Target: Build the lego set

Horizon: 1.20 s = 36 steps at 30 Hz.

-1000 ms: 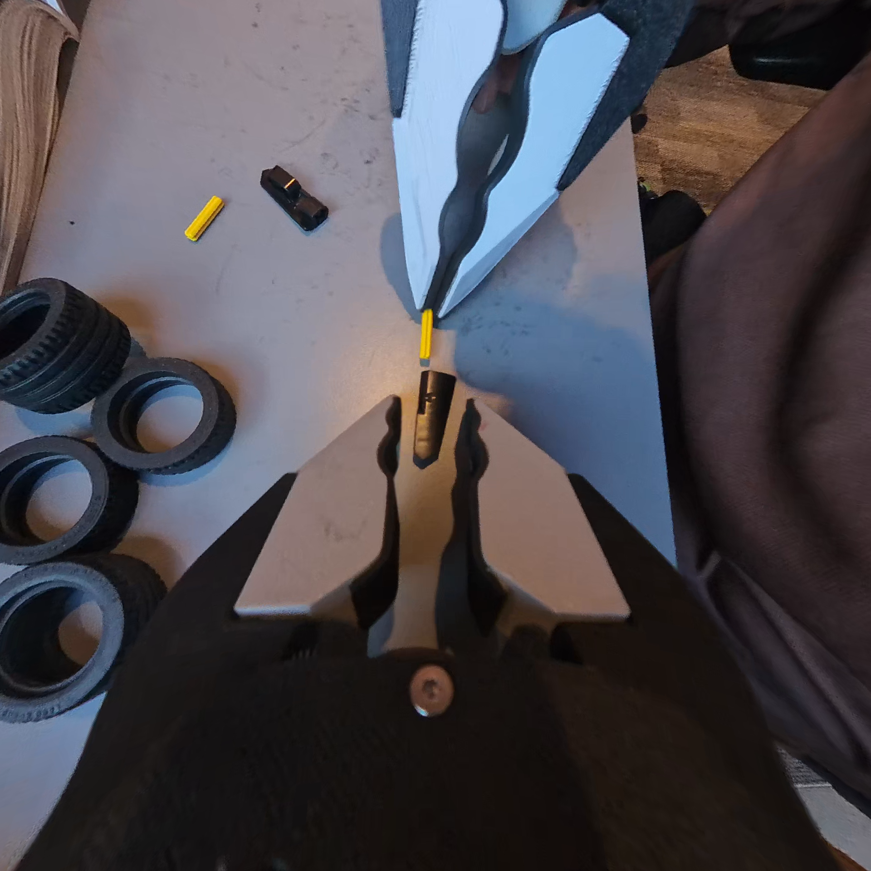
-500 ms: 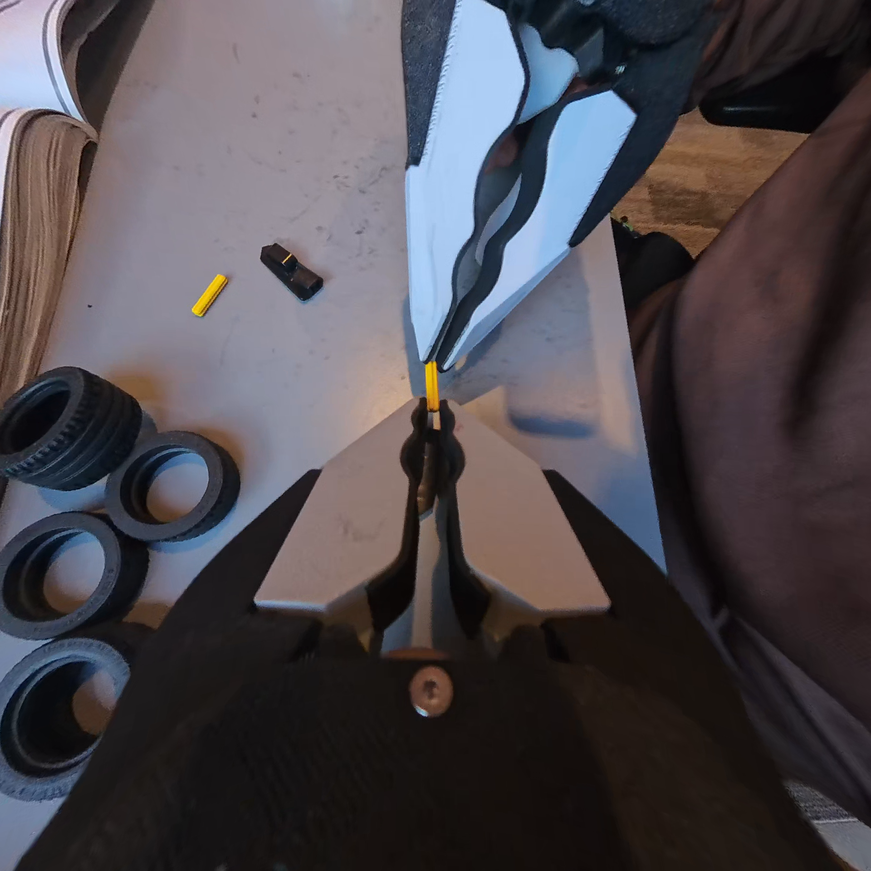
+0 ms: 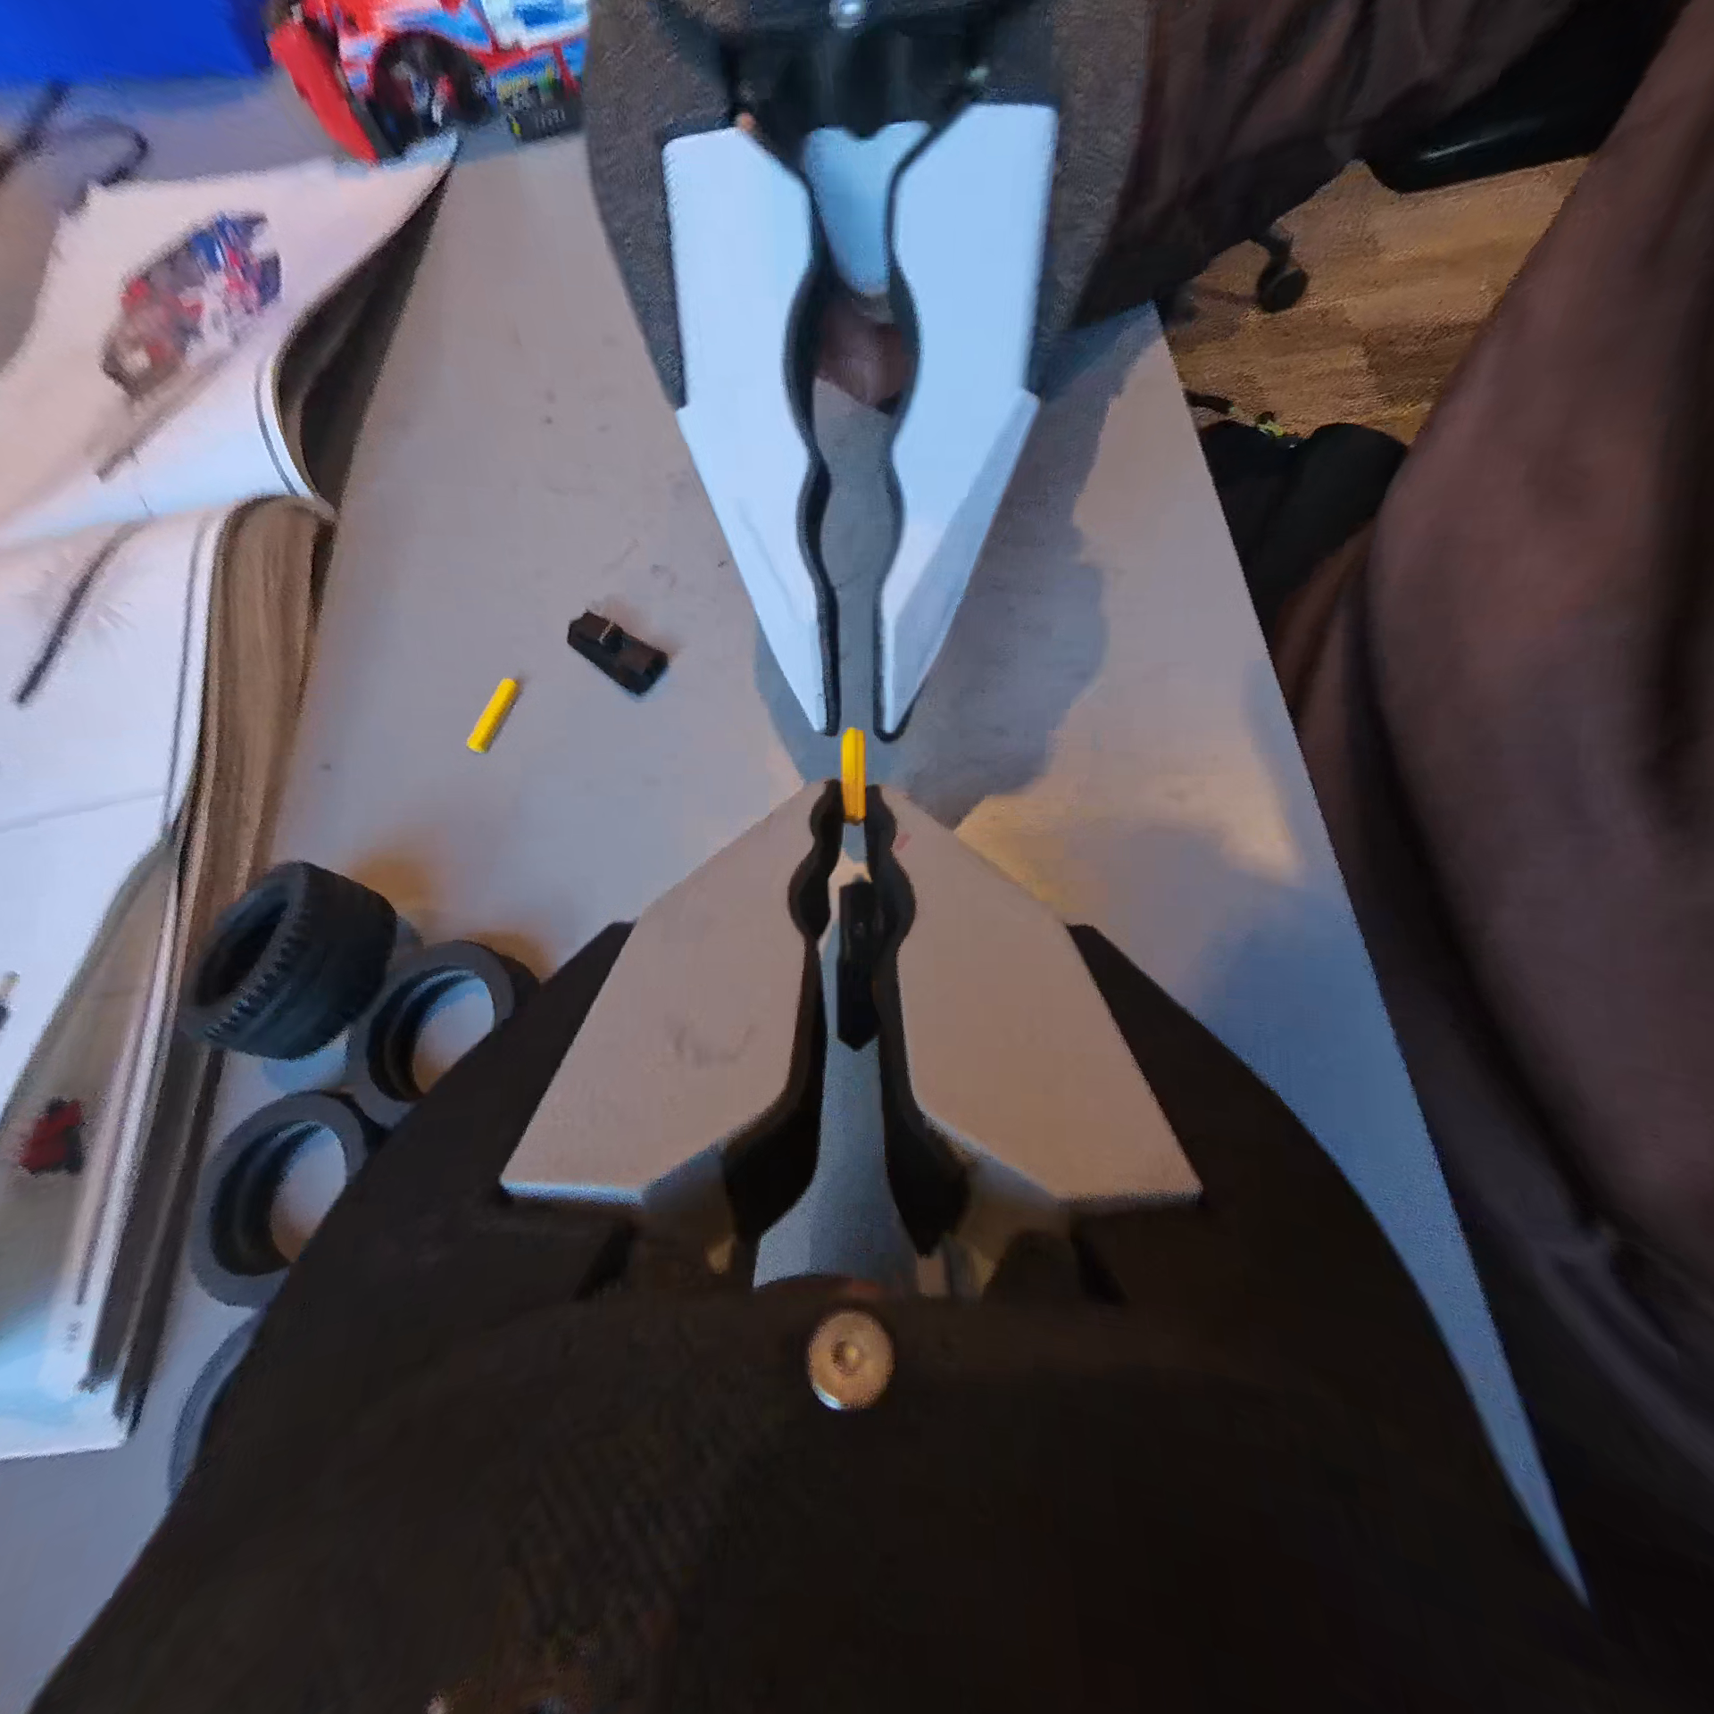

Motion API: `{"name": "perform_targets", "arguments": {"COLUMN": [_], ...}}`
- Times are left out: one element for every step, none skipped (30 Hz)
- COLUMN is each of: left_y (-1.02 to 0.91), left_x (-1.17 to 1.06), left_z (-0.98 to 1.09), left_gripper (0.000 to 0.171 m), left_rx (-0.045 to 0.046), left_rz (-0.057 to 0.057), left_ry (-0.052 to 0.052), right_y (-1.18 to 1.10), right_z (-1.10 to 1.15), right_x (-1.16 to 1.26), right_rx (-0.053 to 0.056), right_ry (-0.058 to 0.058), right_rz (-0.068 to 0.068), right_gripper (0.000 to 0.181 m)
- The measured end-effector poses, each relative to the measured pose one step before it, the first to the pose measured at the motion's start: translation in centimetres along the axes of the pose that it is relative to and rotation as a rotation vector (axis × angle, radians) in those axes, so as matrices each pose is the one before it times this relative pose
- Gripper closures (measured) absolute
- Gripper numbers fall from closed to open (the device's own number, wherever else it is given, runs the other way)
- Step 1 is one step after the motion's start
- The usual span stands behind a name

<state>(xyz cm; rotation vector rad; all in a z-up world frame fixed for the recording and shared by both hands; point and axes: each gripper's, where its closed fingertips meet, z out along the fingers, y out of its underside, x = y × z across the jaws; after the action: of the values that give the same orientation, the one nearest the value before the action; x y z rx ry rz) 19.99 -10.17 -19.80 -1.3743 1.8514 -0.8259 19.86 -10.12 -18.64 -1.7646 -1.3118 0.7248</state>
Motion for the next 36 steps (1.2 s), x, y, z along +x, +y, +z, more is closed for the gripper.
{"name": "perform_targets", "arguments": {"left_y": [-0.198,-0.205,-0.172,-0.013,-0.034,-0.124,-0.135,-0.165,-0.132,-0.02,0.041,0.01,-0.005,0.0,-0.011,-0.019,-0.005,0.007,-0.007,0.002,0.017,0.047,0.097,0.246,0.381,0.491,0.515,0.414,0.437,0.478,0.54,0.548,0.49,0.173,-0.071,0.011], "left_x": [0.123,0.095,0.015,-0.095,0.049,0.125,-0.066,-0.071,0.108,0.02,-0.075,0.039,-0.026,-0.014,0.019,-0.023,-0.024,-0.006,-0.024,-0.021,-0.02,-0.028,-0.004,-0.093,-0.139,-0.009,0.007,-0.065,0.006,-0.106,-0.049,-0.01,-0.083,-0.02,0.165,0.051], "left_z": [-0.014,-0.02,-0.026,0.004,-0.002,-0.027,-0.04,-0.04,-0.031,0.002,0.009,0.004,-0.006,-0.002,0.003,-0.019,-0.021,-0.003,0.001,-0.01,-0.004,-0.003,0.0,-0.073,-0.154,-0.194,-0.196,-0.165,-0.103,0.006,0.094,0.173,0.194,0.15,0.014,0.066], "left_gripper": [0.17,0.17,0.17,0.17,0.17,0.17,0.17,0.17,0.17,0.17,0.17,0.17,0.17,0.17,0.17,0.17,0.17,0.17,0.17,0.17,0.17,0.17,0.17,0.169,0.162,0.15,0.146,0.142,0.142,0.143,0.144,0.145,0.145,0.147,0.156,0.161], "left_rx": [0.01333,0.01485,0.01239,0.00393,0.0052,0.0091,0.00827,0.01036,0.00921,0.00183,-0.00248,-0.0001,0.00017,-0.00035,0.00025,0.0019,0.00045,0.00044,0.00029,0.0,-0.00137,-0.00369,-0.00768,-0.01766,-0.02493,-0.02987,-0.03004,-0.02047,-0.02185,-0.02515,-0.03095,-0.03337,-0.03169,-0.01248,0.00401,-0.00107], "left_rz": [0.0218,0.0133,0.0107,0.0073,-0.0002,-0.0031,-0.0001,0.0029,0.0005,-0.0031,-0.0024,-0.0003,-0.0015,-0.0034,-0.0035,-0.0007,-0.0028,-0.003,-0.0026,-0.0023,-0.0057,-0.0166,-0.0263,-0.0257,-0.0245,-0.0303,-0.0309,-0.0257,-0.0151,-0.0065,0.0019,0.0064,0.0065,0.0053,0.0022,0.0049], "left_ry": [-0.0032,-0.0017,-0.0049,-0.0094,0.0038,0.0097,-0.0036,-0.0048,0.008,0.0034,-0.0035,0.0025,-0.0011,-0.0003,0.0013,-0.0017,0.0004,0.0015,0.0,0.0002,0.0003,0.0018,0.0063,0.0028,0.0014,0.0114,0.0114,0.0034,0.0053,-0.0034,-0.0017,-0.0007,-0.005,-0.0011,0.0122,0.0046], "right_y": [-0.174,-0.068,-0.036,0.023,0.047,0.02,0.052,0.073,0.058,0.004,-0.044,-0.056,0.007,-0.01,-0.034,-0.036,0.004,-0.022,0.007,-0.013,-0.006,0.022,0.086,0.232,0.347,0.373,0.323,0.328,0.316,0.289,0.221,0.177,0.169,0.173,0.136,0.005], "right_z": [-0.124,-0.061,-0.045,-0.004,0.051,0.063,0.076,0.067,0.055,0.041,0.015,-0.013,-0.003,-0.012,-0.016,-0.014,-0.011,0.003,0.006,0.019,0.015,0.026,0.033,0.038,0.055,0.063,0.107,0.165,0.245,0.297,0.299,0.291,0.256,0.21,0.152,0.07], "right_x": [-0.004,-0.022,-0.018,-0.02,-0.121,-0.172,-0.014,0.101,0.005,-0.08,0.006,0.045,0.021,-0.009,0.016,0.028,0.023,0.021,0.022,0.026,0.027,0.005,0.098,0.281,0.334,0.207,0.123,0.019,-0.096,-0.074,-0.063,-0.065,-0.099,-0.106,-0.09,-0.065], "right_rx": [0.0099,0.0021,0.0001,-0.0023,-0.0021,0.0,-0.0016,-0.0033,-0.0037,-0.0021,0.0007,0.0013,-0.0016,-0.0002,0.0036,0.0035,0.0004,-0.0005,-0.0015,-0.0013,-0.0001,-0.0008,-0.0038,-0.0108,-0.0181,-0.0194,-0.0192,-0.0225,-0.0277,-0.0283,-0.024,-0.0212,-0.0195,-0.0193,-0.0151,-0.0053], "right_ry": [-0.0046,-0.001,0.0021,0.0012,-0.0067,-0.0106,-0.0007,0.0077,0.0024,-0.0023,0.0047,0.0063,0.0003,-0.0034,-0.002,-0.0004,0.0007,0.0032,0.0047,0.0039,0.0011,-0.0034,-0.0002,0.0103,0.0118,0.0059,0.0042,0.0027,-0.0006,0.0032,0.0074,0.0075,0.005,0.0028,0.0029,0.0036], "right_rz": [0.0013,-0.0057,-0.0085,-0.0072,-0.0029,-0.0002,-0.0007,-0.0034,-0.0048,-0.0045,-0.0043,-0.004,0.0002,0.0038,0.003,0.0013,0.0003,-0.0018,-0.0037,-0.002,0.0021,0.0078,0.0121,0.0114,0.0088,0.0072,0.0041,-0.0004,-0.0025,-0.0038,-0.0067,-0.007,-0.0063,-0.006,-0.0067,-0.0067], "right_gripper": [0.18,0.181,0.181,0.18,0.176,0.172,0.17,0.17,0.171,0.175,0.177,0.178,0.178,0.178,0.178,0.178,0.178,0.178,0.178,0.178,0.178,0.178,0.178,0.178,0.178,0.178,0.178,0.178,0.178,0.178,0.178,0.178,0.178,0.178,0.178,0.178]}}
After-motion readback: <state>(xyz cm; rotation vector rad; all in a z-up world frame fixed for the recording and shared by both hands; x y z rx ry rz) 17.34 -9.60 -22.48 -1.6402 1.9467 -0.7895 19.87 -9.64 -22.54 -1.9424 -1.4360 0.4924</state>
